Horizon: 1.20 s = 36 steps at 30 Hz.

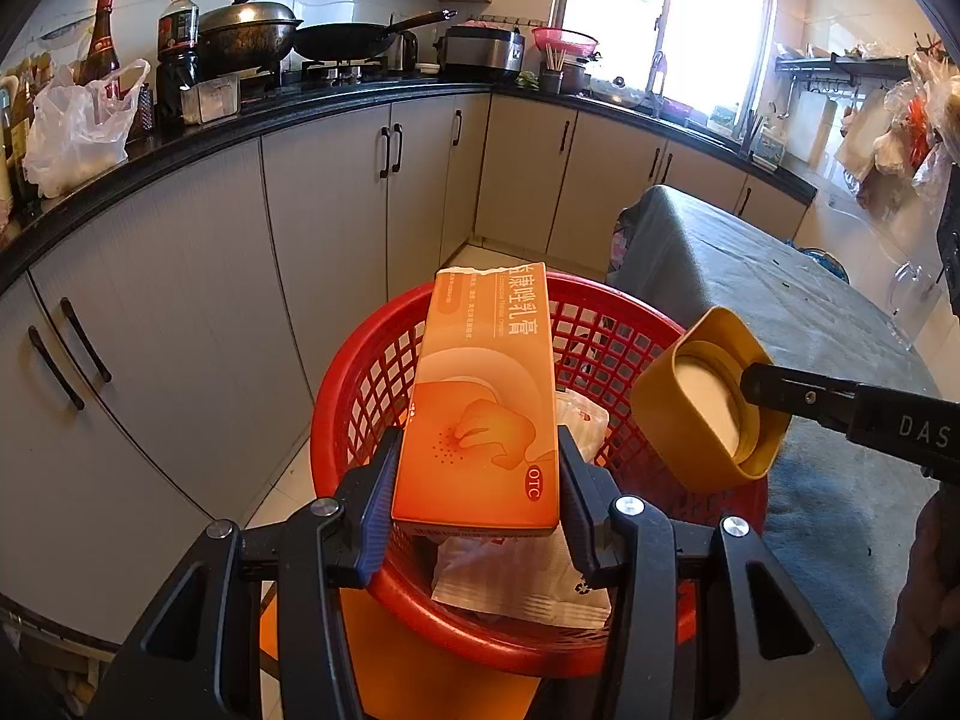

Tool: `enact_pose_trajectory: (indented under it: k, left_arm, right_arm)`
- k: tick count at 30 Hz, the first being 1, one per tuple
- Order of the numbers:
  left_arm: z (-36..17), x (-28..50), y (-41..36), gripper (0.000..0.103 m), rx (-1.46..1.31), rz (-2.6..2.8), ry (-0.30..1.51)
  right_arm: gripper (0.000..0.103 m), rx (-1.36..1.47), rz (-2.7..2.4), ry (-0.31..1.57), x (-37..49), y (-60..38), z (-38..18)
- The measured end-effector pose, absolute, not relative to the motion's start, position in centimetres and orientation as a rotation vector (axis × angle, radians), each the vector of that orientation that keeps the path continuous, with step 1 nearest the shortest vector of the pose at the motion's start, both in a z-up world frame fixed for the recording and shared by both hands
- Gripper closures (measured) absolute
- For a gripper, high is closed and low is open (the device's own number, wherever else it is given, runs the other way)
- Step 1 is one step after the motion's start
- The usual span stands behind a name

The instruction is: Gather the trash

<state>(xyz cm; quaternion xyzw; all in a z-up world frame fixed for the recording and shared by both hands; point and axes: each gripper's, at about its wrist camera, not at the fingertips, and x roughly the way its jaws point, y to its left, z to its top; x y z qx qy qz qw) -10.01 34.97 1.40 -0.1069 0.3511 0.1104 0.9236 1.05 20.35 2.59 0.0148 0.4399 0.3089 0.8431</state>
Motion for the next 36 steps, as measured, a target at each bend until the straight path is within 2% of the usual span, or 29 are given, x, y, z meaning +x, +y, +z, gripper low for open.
enact_pose_trajectory:
  k: [19, 27, 29, 33, 36]
  left_arm:
    - [1.6, -10.2, 34.9, 0.055, -0.229, 0.226, 0.712]
    - [2.4, -10.8, 34.3, 0.05, -0.209, 0.25, 0.69]
    - [2.8, -11.1, 33.9, 0.049, -0.202, 0.257, 0.681]
    - [3.6, -12.0, 33.2, 0.042, -0.191, 0.275, 0.66]
    - [4.3, -13.0, 32.4, 0.036, -0.176, 0.298, 0.635]
  right_arm:
    - [0.087, 0.024, 0.643, 0.903, 0.4, 20.3, 3.3]
    - [0.073, 0.04, 0.634, 0.876, -0.7, 18.7, 4.3]
    - [0.064, 0.034, 0.633, 0.86, -1.3, 18.2, 4.7]
    - [0.054, 0.024, 0.618, 0.833, -2.6, 16.9, 5.4]
    - [0.042, 0.007, 0.595, 0.803, -3.8, 15.9, 5.9]
